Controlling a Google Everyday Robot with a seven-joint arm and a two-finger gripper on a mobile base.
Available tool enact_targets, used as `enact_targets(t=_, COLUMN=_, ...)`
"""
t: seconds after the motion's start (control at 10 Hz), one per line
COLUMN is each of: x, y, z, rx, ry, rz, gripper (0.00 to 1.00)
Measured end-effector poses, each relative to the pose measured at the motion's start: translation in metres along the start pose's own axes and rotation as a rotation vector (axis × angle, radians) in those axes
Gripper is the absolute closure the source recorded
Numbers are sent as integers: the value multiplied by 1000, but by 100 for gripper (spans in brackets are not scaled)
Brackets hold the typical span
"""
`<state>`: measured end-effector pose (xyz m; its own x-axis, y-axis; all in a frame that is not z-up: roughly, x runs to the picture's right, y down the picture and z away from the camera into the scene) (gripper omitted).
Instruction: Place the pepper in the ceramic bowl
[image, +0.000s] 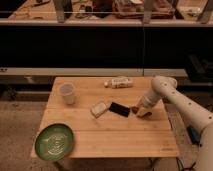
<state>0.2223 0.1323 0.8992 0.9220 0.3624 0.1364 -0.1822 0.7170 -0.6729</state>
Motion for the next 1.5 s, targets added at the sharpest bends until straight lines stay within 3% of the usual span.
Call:
enact_targets(t=0.5, x=-1, y=0, z=-8, rx=-12, ry=-20, rz=-8, gripper=67)
enact_targets(t=0.6, x=-8, y=-1, z=-12, rx=-8, ry=-34, rz=-16, gripper=67)
enact_targets(t=0.8, x=-47, y=-4, z=-31, rx=3, ry=-93, rz=-73, gripper=67)
enact_targets(t=1.1, x=-168, y=25, z=-54, rx=-27, ry=-241, rz=-261, gripper=67)
enact_targets(t=1.3, x=-275, y=77, z=-66, rx=-92, ry=-371, rz=-446, gripper=67)
enact_targets(t=1.5, x=-352, y=133, z=-73, rx=-167, ry=-472, rz=-597, gripper=67)
